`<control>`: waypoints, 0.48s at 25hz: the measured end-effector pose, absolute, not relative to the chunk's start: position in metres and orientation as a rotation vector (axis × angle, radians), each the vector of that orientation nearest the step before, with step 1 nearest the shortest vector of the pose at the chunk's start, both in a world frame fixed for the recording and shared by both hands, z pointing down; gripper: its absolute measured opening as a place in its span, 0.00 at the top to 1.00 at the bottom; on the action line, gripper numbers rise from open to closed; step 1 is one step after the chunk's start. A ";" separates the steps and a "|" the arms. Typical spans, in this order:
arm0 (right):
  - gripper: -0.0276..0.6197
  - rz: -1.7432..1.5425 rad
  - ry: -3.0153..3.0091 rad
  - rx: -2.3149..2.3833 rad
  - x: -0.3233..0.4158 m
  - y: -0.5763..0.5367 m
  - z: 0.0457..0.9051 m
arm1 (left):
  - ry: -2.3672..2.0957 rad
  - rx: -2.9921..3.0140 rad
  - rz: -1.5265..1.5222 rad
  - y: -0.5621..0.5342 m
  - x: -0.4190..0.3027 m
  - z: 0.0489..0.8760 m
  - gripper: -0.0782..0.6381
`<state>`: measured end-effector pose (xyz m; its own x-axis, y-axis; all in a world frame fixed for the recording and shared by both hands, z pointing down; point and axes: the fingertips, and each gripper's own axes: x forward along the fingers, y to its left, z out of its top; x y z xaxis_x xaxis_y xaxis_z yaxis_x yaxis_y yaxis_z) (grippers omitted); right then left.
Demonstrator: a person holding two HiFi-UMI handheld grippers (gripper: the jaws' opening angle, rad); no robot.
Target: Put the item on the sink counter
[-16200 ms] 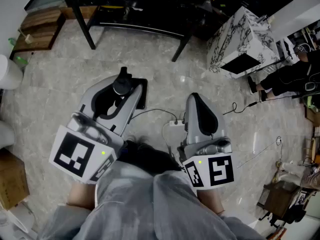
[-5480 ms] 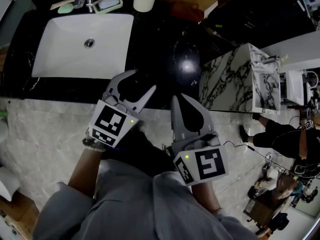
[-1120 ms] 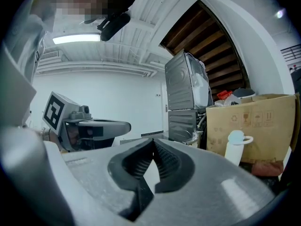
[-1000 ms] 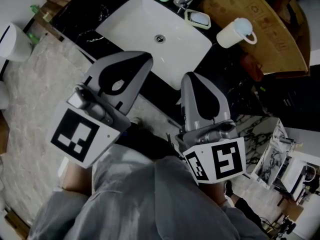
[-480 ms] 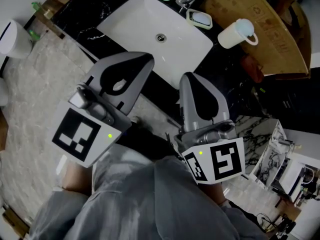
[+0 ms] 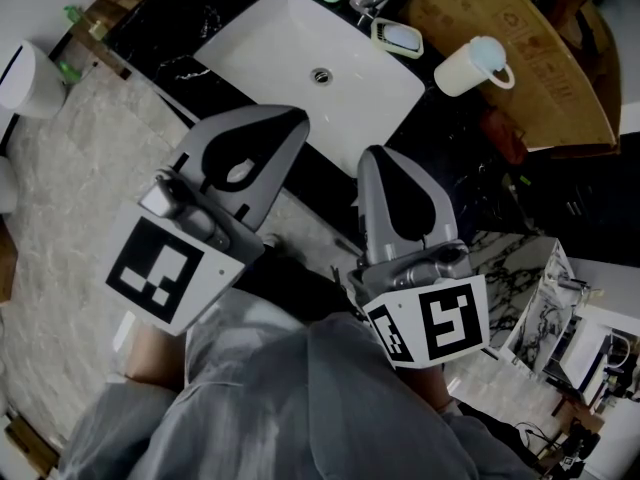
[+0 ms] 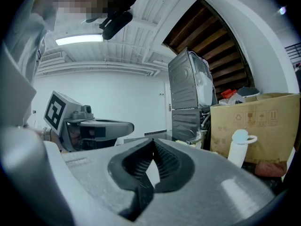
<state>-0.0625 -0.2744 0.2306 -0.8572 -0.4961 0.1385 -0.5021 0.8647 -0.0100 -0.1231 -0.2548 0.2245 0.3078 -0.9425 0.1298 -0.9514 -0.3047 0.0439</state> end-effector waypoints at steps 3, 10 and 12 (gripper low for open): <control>0.96 0.069 -2.908 0.780 -0.061 -0.273 0.231 | -1.779 2.453 0.116 -0.255 -0.121 0.223 0.88; 0.96 0.069 -2.904 0.783 -0.059 -0.271 0.230 | -1.775 2.452 0.118 -0.253 -0.119 0.223 0.88; 0.96 0.068 -2.904 0.783 -0.059 -0.271 0.231 | -1.774 2.452 0.118 -0.252 -0.118 0.223 0.88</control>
